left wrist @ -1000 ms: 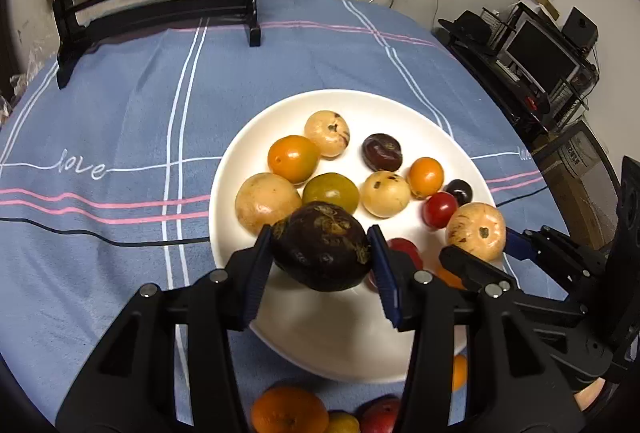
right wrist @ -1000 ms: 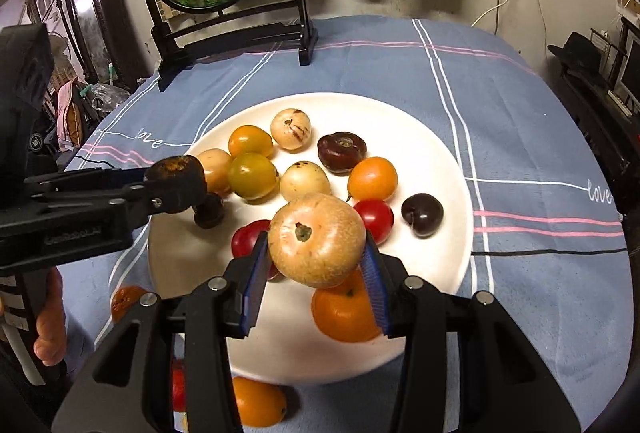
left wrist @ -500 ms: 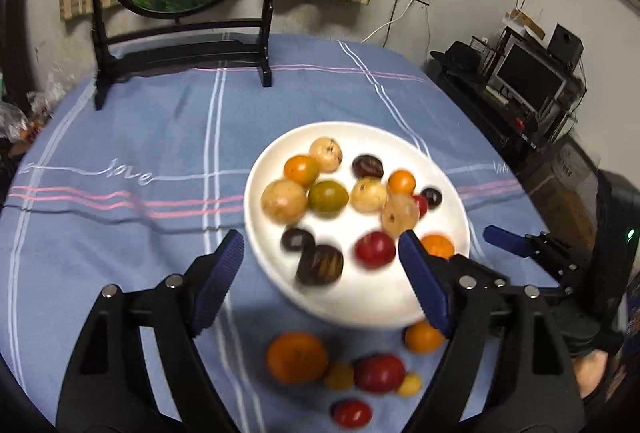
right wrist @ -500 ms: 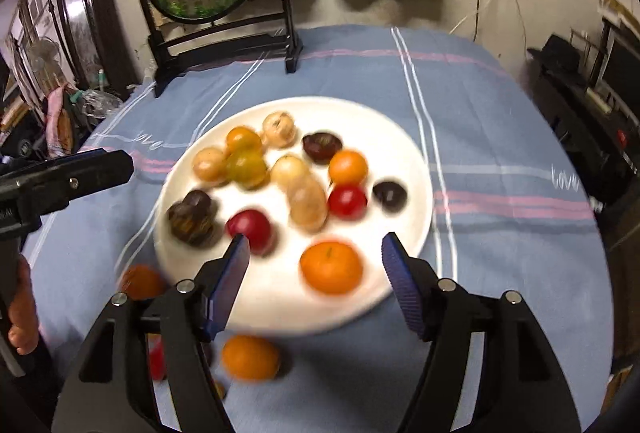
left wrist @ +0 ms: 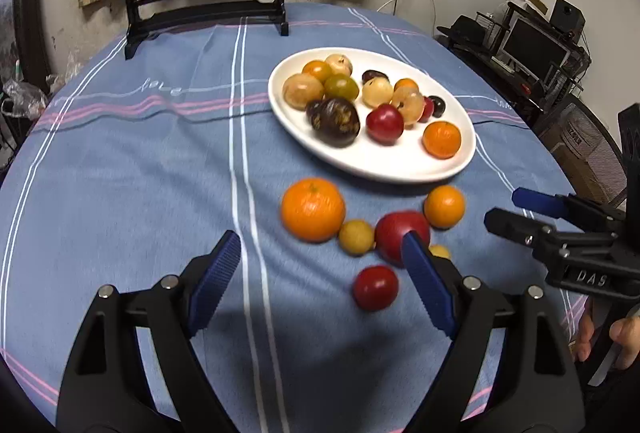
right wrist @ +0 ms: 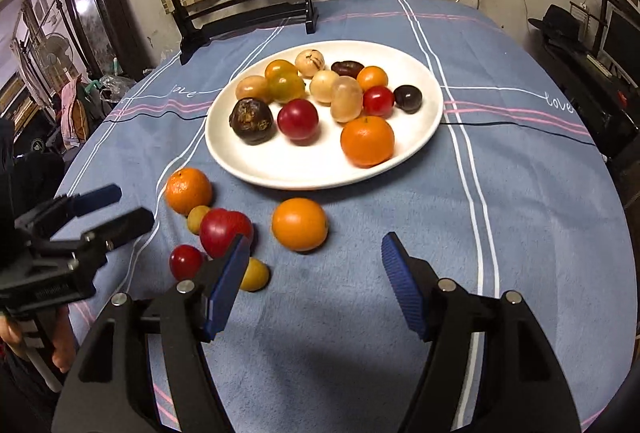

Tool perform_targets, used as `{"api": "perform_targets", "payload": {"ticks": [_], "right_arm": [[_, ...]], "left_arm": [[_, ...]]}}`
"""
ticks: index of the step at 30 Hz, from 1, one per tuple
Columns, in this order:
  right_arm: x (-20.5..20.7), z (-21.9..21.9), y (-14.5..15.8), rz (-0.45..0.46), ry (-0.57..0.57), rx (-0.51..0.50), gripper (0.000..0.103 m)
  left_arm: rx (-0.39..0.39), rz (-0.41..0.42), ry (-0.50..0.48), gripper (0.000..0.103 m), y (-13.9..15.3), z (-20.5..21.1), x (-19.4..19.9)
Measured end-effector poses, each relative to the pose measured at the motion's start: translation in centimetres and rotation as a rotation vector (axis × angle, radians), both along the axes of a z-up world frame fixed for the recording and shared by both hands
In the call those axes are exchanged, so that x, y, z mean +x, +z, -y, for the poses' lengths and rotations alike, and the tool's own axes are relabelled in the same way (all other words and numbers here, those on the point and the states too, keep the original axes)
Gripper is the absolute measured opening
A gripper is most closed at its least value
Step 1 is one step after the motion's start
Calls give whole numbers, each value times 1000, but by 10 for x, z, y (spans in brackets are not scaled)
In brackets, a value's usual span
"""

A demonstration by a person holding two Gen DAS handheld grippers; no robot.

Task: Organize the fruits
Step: 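Grasp an orange with right gripper while left grasps a red tomato, then carry both held fruits onto the white plate and open both grippers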

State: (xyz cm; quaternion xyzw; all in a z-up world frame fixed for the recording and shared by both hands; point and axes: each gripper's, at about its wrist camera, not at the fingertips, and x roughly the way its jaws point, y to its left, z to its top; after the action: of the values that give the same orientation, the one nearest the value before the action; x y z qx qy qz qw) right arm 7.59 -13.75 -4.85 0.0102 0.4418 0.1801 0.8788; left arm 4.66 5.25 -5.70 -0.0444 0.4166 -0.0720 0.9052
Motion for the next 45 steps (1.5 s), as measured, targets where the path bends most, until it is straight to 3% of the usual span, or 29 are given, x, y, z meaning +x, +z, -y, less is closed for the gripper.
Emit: {"api": "perform_targets", "payload": {"ticks": [8, 16, 19, 22, 29, 32, 36, 40, 42, 45], "right_arm": [[2, -10, -9, -21, 7, -27, 69], [34, -18, -30, -15, -9, -63, 69], [45, -25, -43, -63, 35, -30, 60], [46, -30, -42, -68, 60, -16, 39], [11, -6, -17, -9, 28, 12, 39], [-6, 10, -9, 8, 10, 30, 39], [-10, 22, -8, 7, -5, 64, 39], [-10, 29, -11, 0, -13, 85, 39], [-10, 29, -13, -5, -10, 91, 39], [-13, 27, -12, -2, 2, 95, 39]], "left_arm": [[-6, -10, -5, 86, -6, -6, -10], [-11, -33, -54, 86, -15, -2, -21], [-24, -47, -64, 86, -18, 0, -20], [-33, -54, -83, 86, -20, 6, -18], [-35, -65, -120, 85, -25, 22, -13], [-39, -77, -129, 74, -30, 26, -7], [-33, -112, -137, 40, -37, 31, 3], [-10, -116, -135, 39, -44, 35, 7], [-2, -111, -141, 29, -43, 38, 4], [-18, -109, -142, 29, -41, 38, 0]]}}
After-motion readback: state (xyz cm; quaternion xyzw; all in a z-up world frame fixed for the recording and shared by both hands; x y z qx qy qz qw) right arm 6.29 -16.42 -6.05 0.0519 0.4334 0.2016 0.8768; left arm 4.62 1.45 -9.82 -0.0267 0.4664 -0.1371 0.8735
